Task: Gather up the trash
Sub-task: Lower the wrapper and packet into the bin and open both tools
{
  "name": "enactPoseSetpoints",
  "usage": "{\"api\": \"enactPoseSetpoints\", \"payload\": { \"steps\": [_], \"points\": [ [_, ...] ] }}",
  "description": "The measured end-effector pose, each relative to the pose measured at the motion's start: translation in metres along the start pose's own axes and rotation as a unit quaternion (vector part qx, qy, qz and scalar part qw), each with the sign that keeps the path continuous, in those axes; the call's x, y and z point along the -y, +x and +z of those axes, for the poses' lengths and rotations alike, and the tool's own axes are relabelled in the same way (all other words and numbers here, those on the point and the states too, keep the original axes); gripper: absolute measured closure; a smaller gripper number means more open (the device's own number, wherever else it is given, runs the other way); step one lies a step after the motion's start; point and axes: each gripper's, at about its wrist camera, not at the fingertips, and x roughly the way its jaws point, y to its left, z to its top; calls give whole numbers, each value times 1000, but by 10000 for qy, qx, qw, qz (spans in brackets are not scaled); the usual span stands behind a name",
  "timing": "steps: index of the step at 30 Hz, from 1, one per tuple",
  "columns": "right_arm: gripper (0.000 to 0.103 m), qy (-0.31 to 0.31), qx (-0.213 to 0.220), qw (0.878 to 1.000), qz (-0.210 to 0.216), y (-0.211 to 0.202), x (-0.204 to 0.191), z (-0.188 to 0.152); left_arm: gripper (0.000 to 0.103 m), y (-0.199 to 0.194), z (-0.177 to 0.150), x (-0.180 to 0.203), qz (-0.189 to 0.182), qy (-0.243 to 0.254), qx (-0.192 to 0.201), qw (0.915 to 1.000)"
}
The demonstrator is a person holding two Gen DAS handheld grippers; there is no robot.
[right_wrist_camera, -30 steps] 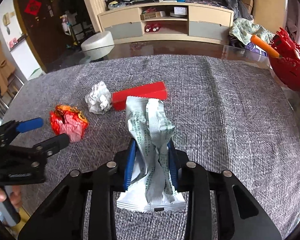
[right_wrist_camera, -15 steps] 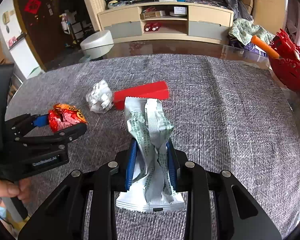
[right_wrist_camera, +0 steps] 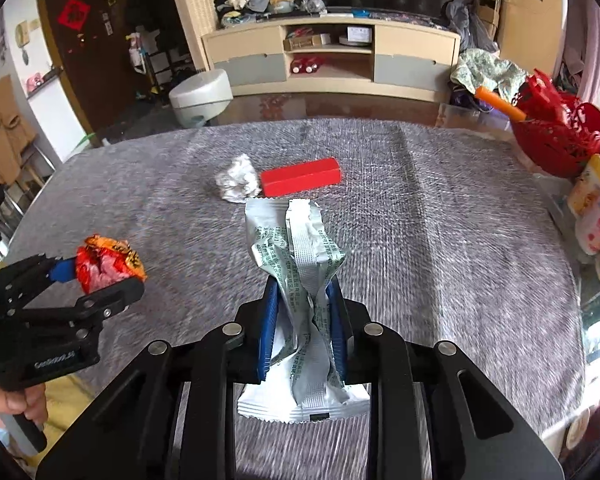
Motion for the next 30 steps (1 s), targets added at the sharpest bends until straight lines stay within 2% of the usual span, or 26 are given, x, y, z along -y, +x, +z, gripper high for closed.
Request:
{"api": "enactPoseSetpoints", "payload": {
  "steps": [6,16,24,30],
  "points": [
    [78,-68,12,10000,26,-36,-17,-32,41,-47,-38,12,-101,46,105,9999],
    [78,-57,-130,9996,249,-71,-35,-94,41,-87,-105,33,-233,91,9,9997],
    [78,41,-374,9986,359,-78,-38,-141,41,-85,-162,36,-344,-43,-337,9988],
    [78,133,-672,9968,412,-60,-38,-166,41,-67,-197,35,-297,-79,-682,9972]
  ]
}}
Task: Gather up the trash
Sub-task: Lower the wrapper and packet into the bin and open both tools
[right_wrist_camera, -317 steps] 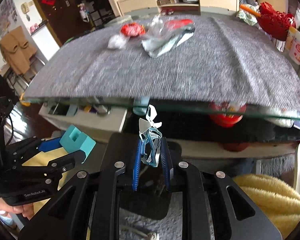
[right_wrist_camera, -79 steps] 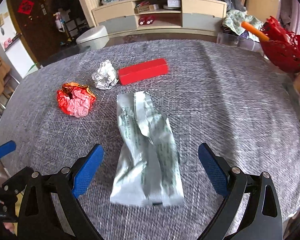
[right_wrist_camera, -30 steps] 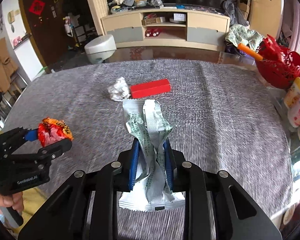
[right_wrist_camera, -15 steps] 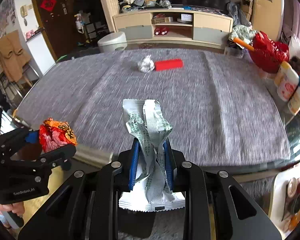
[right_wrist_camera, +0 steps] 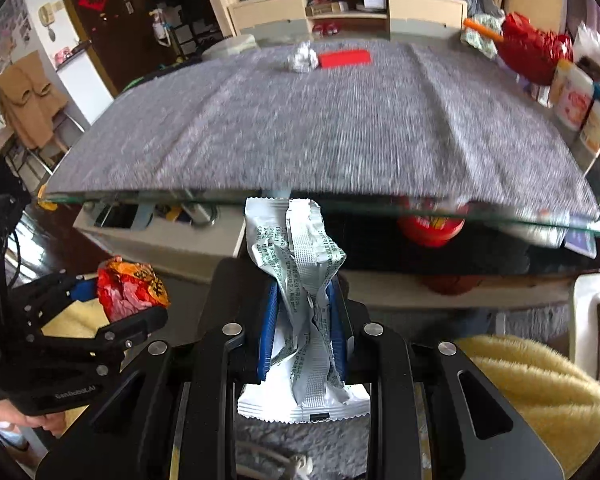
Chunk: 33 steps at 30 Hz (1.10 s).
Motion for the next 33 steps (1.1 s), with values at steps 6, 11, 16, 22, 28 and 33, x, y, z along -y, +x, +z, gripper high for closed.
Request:
{"api": "enactPoseSetpoints", "payload": {
  "steps": [6,11,16,22,28,33],
  "points": [
    [78,30,-279,9996,-13,26,-2,-17,41,24,-18,-4,1,-97,-299,9995],
    [78,206,-478,9986,52,51,4,-24,41,44,-24,-8,21,-143,-493,9987],
    [77,371,-751,9962,219,75,8,-30,41,66,-30,-11,-38,-202,-732,9971],
    [75,383,-892,9950,246,87,6,-28,39,80,-30,-9,-188,-199,-894,9956],
    [62,513,-950,9940,192,93,10,-27,34,85,-28,-9,-119,-206,-1009,9946],
    [50,587,-901,9940,205,90,14,-24,23,83,-28,-11,-93,-215,-995,9948]
  ]
}}
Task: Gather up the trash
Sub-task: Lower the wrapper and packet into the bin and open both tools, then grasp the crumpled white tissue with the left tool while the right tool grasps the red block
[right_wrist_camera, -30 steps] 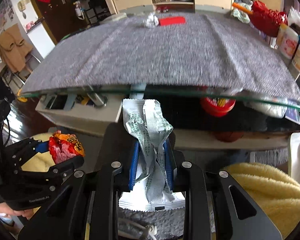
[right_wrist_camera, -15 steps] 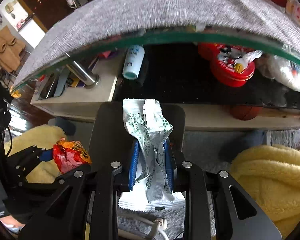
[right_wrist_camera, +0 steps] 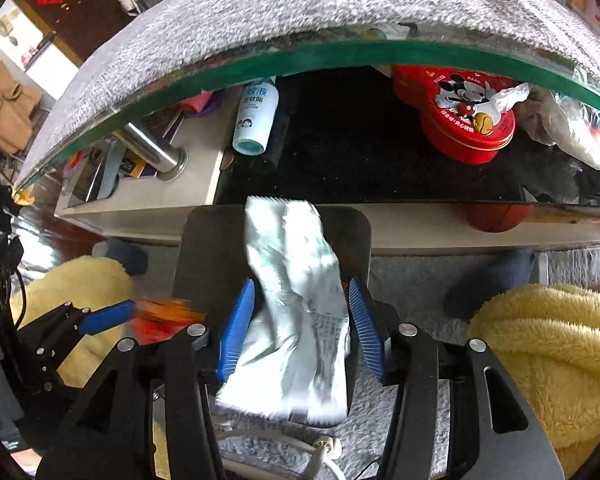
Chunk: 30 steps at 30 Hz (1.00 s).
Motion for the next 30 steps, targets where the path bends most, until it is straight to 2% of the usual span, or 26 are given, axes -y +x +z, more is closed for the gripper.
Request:
{"api": "enactPoseSetpoints", "payload": {
  "steps": [3,9,11,16,21,25,30],
  "points": [
    [43,11,63,10000,7,-4,0,3,19,-3,1,-1,48,24,42,10000],
    [23,64,212,9997,-67,-17,4,9,10,-17,3,-3,127,75,184,9997],
    [5,134,345,9991,-191,-27,7,11,8,-24,5,-5,159,85,252,9995],
    [5,413,551,9976,64,-52,19,16,8,-52,13,-9,188,13,575,9982],
    [3,483,920,9945,112,-84,25,34,8,-82,27,-14,148,-87,930,9955],
    [4,325,1208,9921,0,-104,22,52,8,-103,44,-20,152,-158,1196,9926],
    [4,161,1319,9910,-140,-110,21,81,8,-120,71,-27,290,-213,1444,9889]
  ]
}}
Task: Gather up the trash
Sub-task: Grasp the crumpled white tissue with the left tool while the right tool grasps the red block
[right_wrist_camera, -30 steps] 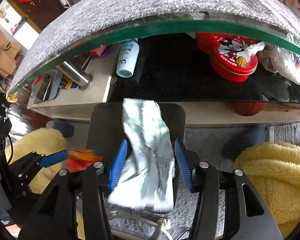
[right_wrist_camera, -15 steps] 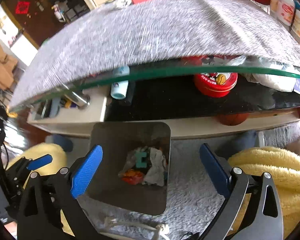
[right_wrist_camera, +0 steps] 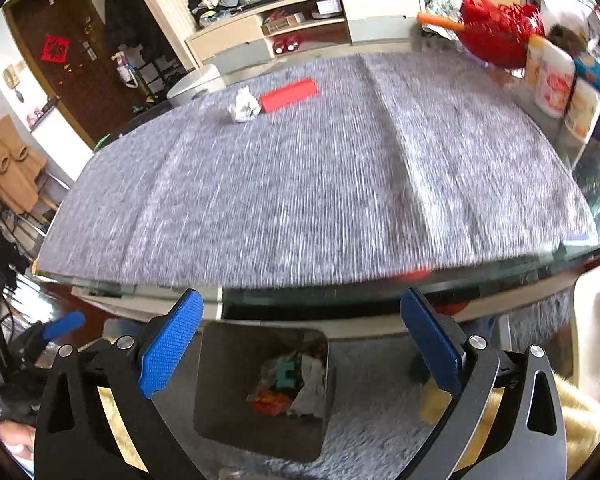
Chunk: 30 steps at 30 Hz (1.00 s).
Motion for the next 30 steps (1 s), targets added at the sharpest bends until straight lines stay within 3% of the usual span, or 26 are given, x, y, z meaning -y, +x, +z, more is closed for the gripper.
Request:
{"api": "enactPoseSetpoints", "payload": {
  "steps": [7,21,30],
  "points": [
    [4,-141,82,9999,-51,17,-4,45,8,9,46,-2,142,116,195,9996],
    [4,-180,57,9995,-263,100,-4,142,8,85,130,4,197,426,-39,9989],
    [33,150,-96,9998,52,148,-13,182,8,124,164,6,195,552,-167,9981]
  ]
}}
